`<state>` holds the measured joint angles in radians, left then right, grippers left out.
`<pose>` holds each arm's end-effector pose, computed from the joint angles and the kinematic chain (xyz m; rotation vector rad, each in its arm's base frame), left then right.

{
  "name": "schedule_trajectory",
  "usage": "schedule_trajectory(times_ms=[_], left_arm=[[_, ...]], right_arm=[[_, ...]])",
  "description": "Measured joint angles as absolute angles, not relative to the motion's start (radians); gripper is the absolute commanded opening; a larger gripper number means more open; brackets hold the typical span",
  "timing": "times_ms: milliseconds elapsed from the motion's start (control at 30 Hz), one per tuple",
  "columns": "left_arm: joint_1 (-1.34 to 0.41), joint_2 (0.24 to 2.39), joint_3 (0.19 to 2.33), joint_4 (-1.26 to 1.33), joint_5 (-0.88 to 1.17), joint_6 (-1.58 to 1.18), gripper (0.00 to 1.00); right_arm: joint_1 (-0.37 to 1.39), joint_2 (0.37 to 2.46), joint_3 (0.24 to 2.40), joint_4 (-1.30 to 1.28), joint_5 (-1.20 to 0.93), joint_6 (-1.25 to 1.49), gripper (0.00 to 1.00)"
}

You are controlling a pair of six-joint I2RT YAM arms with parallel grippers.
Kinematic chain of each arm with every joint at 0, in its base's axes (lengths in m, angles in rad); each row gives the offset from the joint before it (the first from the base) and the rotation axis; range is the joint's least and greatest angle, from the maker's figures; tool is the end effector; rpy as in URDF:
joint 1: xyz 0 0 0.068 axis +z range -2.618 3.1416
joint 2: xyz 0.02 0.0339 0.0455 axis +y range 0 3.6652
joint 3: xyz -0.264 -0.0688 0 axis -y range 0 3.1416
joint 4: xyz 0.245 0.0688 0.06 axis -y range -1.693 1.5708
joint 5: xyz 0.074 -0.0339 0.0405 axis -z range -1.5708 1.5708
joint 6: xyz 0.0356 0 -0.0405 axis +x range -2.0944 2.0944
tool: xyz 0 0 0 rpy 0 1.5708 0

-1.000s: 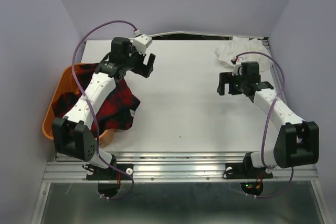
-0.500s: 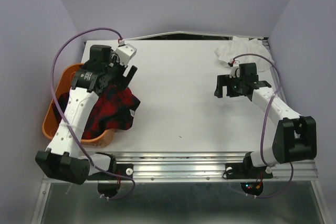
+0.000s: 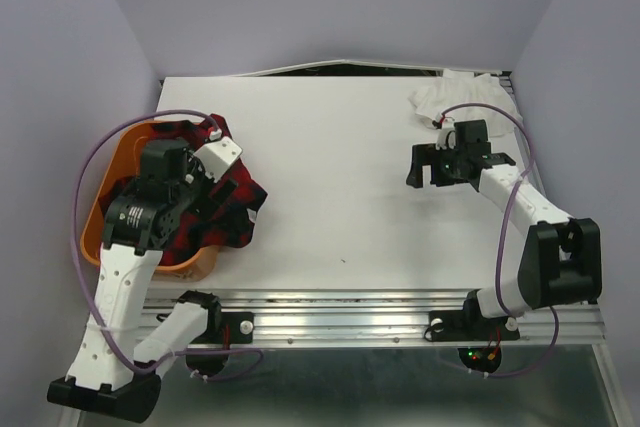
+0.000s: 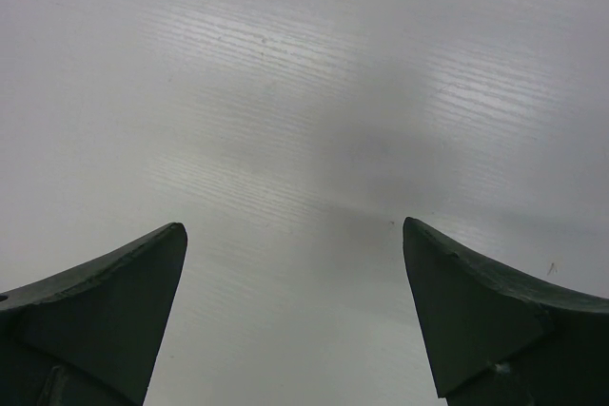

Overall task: Fold and stack the skirts
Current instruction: Grab the skirt from the pile

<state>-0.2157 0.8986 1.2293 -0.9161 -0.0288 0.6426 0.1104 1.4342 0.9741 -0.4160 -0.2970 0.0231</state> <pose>0.1557 -0.0331 0.3958 0.8872 1.9792 0.2772 0.2964 0.0433 0.2370 -0.2381 2.4282 0.4225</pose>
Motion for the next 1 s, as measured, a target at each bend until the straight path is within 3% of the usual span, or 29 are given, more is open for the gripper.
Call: schedule_trajectory(times_ms=[533,1000], left_arm=[[-0.251,0.862,1.079,-0.925,-0.053,0.731,0.88],[-0.447,0.894,1.035,-0.921,-0.065,0.683,0.87]], right_arm=[[0.110,1.482,1.000,-0.434,-0.307,0.024,1.00],[0.110,1.494,1.007,-0.442,-0.307,0.023,1.00]])
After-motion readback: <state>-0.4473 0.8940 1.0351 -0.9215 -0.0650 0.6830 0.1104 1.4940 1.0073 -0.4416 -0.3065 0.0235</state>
